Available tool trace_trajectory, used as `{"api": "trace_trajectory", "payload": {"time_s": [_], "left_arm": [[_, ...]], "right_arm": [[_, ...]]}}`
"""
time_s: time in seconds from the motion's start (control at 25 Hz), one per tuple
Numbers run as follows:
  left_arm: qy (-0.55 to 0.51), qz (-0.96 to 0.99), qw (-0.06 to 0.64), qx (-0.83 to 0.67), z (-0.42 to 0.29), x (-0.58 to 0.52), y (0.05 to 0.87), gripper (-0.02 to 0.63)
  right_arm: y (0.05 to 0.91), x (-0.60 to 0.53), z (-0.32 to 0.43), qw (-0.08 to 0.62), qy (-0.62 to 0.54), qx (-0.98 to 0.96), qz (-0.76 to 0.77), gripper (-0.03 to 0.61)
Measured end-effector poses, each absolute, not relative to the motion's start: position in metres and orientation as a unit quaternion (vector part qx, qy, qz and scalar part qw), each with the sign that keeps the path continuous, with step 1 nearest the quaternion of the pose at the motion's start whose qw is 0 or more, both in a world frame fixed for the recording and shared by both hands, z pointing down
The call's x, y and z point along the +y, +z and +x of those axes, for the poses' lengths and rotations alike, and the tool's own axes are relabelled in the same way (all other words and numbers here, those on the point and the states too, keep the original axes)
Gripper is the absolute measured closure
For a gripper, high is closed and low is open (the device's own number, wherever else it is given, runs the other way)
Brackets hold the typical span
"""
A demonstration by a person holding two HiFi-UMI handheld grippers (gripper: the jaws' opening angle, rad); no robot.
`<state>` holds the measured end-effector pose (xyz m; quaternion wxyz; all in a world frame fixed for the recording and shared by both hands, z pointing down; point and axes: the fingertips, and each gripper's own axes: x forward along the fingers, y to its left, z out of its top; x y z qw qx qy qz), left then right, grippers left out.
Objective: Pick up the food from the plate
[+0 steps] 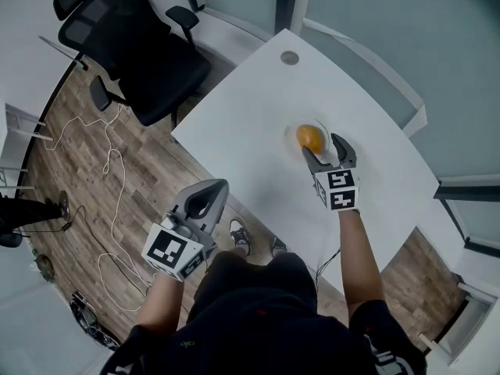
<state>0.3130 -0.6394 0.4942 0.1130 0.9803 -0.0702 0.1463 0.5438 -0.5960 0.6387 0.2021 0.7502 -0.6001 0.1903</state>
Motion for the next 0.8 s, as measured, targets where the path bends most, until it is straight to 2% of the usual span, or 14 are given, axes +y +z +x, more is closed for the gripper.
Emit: {"api": "trace_trajectory", "payload": {"time_s": [0.12, 0.56, 0.8], "left_arm": [[0.153, 0.978, 0.122, -0.077, 0.305, -0.659, 0.507, 0.594], [0.161, 0.972, 0.133, -0.107, 0.286, -0.679, 0.533, 0.594], [0.155, 0.973, 0.132, -0.107, 0.286, -0.668, 0.521, 0.594]], "right_arm": [[0.671, -0.618, 0.549, 0.23, 0.214, -0.596, 0.739, 0.233], [0.756, -0.636, 0.555, 0.305, 0.264, -0.587, 0.702, 0.224], [0.716, -0.631, 0.549, 0.288, 0.211, -0.593, 0.722, 0.224]]}}
